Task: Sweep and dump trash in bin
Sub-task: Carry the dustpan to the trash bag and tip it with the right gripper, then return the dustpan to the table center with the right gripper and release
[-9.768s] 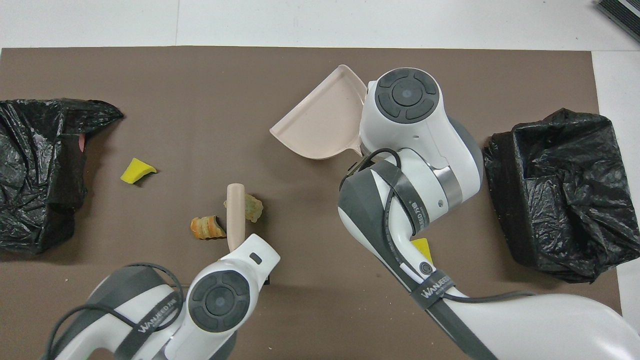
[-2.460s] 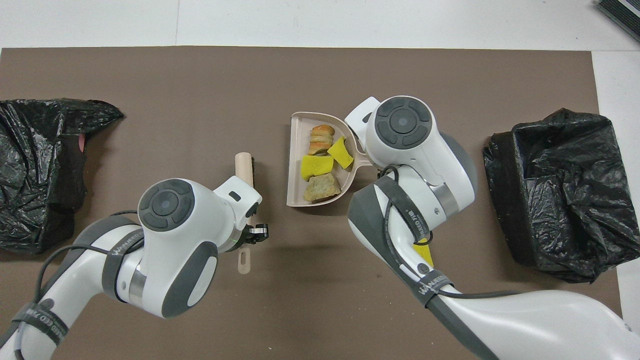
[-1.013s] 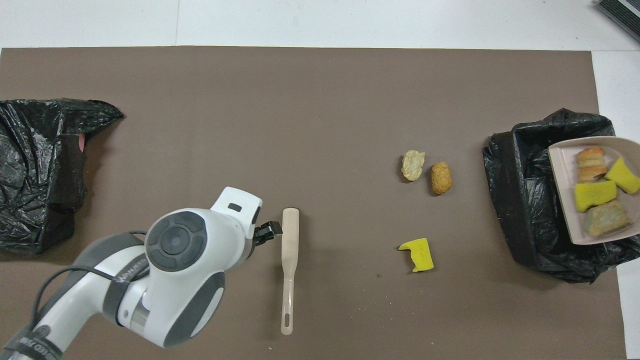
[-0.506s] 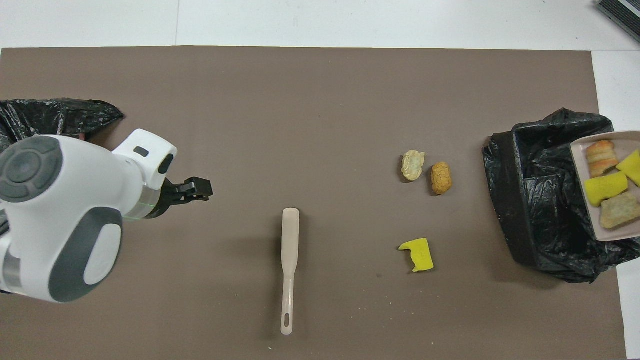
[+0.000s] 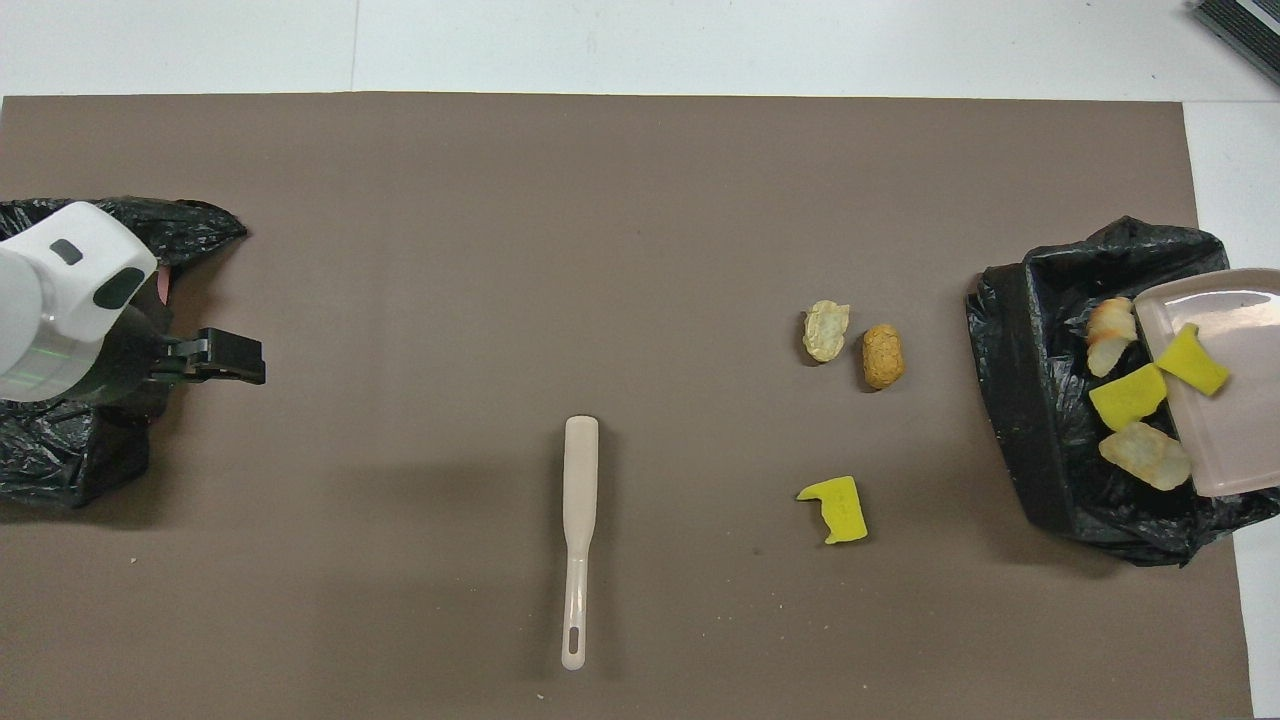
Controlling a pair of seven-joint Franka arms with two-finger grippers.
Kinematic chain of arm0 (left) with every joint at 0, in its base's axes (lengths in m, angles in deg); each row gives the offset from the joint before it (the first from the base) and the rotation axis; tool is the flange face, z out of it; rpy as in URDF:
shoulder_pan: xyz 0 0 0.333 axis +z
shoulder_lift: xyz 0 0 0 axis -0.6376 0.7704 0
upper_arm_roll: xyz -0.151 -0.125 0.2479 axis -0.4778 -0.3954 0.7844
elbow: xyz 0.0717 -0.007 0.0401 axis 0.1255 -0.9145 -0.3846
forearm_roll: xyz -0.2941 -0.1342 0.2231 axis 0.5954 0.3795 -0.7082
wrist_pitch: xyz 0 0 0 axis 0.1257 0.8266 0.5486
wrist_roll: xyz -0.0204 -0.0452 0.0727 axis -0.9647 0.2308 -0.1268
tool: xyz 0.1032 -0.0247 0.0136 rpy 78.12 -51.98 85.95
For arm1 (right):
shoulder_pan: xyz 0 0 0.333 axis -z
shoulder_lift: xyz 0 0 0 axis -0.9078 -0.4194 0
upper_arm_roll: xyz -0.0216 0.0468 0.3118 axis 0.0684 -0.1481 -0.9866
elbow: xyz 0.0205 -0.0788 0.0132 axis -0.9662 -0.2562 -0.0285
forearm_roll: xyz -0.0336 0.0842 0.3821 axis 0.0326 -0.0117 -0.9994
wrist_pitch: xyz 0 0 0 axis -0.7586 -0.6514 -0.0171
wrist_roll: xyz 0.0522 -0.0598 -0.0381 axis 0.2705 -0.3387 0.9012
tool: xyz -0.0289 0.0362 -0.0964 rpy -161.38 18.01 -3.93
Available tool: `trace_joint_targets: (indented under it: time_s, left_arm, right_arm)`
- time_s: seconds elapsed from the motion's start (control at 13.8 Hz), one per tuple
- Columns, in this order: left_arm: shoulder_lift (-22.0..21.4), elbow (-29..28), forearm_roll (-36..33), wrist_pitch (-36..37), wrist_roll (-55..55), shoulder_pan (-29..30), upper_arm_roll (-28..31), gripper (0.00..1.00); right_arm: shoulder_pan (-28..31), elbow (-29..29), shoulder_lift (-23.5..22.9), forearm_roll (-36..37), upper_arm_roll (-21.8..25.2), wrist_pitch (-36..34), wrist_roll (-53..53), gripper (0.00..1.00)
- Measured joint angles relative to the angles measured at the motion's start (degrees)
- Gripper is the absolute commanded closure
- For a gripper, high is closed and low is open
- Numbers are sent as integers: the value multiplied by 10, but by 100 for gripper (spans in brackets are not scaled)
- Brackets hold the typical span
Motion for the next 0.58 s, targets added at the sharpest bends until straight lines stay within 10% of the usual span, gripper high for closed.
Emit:
trace_joint_targets:
  time_s: [0.58]
  left_arm:
    - [9,60,-27,19,-46,0,-2,0]
  right_arm:
    - [-57,10,21,90,-1,-10,-22,100]
